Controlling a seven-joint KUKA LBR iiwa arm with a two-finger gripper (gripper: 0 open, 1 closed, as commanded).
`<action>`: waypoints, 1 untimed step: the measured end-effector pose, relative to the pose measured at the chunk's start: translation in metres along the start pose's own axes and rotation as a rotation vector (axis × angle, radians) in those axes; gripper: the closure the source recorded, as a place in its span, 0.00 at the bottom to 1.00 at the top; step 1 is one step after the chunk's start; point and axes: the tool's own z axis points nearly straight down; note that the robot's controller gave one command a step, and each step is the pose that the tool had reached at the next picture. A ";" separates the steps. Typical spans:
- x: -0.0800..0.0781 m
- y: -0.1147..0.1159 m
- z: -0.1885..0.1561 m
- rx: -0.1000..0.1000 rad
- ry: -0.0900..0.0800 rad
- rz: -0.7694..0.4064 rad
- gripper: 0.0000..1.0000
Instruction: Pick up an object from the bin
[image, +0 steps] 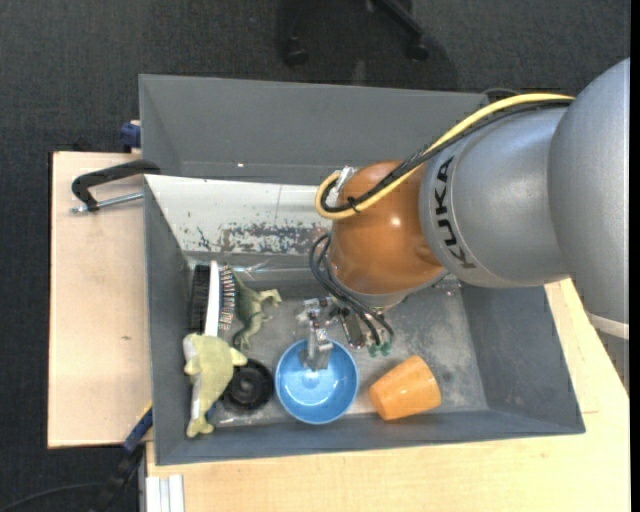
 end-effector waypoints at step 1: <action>-0.002 0.001 -0.003 0.000 0.004 0.001 1.00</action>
Offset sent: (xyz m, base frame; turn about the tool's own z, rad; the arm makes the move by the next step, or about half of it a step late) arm 0.0001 0.0001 0.0018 0.0000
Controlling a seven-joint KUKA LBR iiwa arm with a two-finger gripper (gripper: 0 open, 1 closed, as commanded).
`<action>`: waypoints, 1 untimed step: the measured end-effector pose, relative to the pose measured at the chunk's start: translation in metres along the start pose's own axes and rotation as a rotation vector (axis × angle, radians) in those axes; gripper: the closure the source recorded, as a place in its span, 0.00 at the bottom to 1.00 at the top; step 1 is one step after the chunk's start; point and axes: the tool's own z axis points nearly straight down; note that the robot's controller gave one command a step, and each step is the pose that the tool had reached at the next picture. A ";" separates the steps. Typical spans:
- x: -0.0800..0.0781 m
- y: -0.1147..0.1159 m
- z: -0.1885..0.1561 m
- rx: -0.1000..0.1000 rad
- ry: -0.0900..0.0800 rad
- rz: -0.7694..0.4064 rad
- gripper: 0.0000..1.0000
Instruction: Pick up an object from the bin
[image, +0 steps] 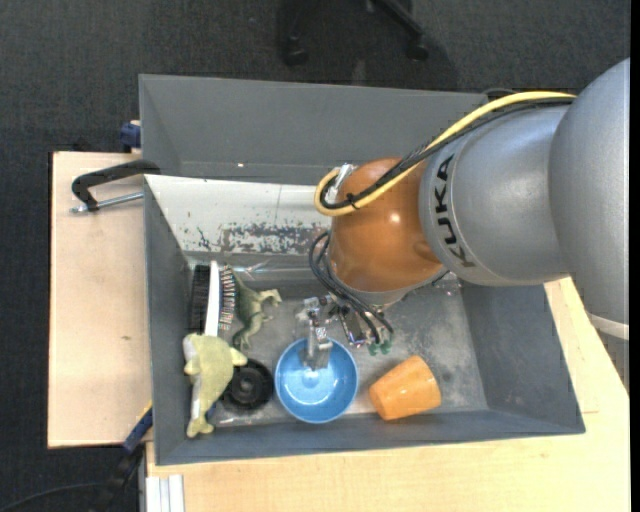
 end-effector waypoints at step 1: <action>-0.002 0.001 -0.015 0.000 -0.002 0.001 1.00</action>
Offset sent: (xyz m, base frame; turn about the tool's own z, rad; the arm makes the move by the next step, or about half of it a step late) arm -0.0001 -0.0001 0.0134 0.0000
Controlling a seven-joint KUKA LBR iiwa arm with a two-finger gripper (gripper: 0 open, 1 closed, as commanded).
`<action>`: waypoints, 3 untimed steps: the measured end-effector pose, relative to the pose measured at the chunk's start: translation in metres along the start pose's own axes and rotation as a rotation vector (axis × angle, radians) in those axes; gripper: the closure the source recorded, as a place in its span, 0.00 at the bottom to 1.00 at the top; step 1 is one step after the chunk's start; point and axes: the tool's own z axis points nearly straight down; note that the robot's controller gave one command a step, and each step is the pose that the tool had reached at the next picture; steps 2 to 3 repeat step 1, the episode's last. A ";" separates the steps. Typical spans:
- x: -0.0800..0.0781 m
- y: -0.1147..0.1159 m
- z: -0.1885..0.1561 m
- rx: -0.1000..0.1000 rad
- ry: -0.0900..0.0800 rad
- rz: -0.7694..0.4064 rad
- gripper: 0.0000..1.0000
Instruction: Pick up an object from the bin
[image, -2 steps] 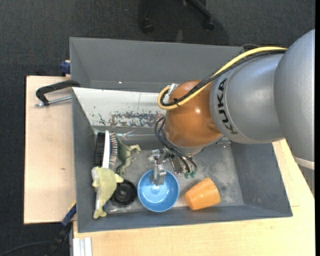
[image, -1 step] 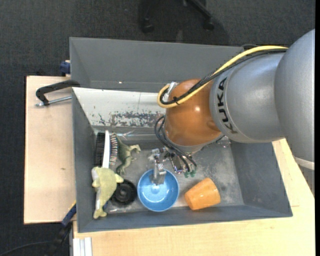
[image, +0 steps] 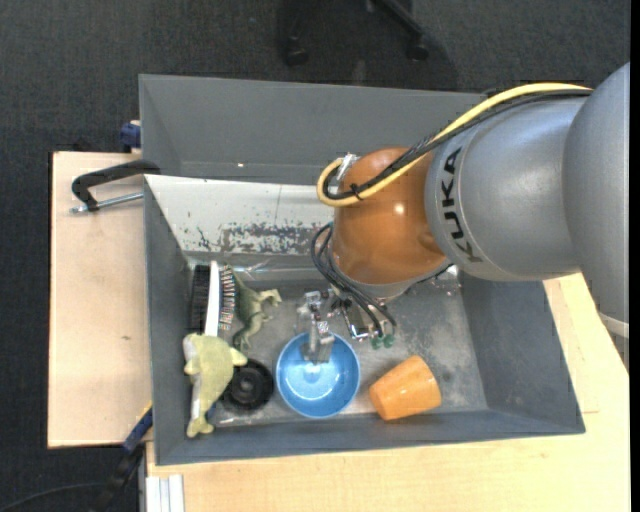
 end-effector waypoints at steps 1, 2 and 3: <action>-0.002 0.001 -0.029 0.000 -0.002 0.001 1.00; -0.002 0.001 -0.029 0.000 -0.002 0.001 1.00; -0.002 0.001 -0.029 0.000 -0.002 0.001 1.00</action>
Offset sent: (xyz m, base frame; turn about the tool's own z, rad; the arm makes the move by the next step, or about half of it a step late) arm 0.0000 -0.0001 0.0267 0.0000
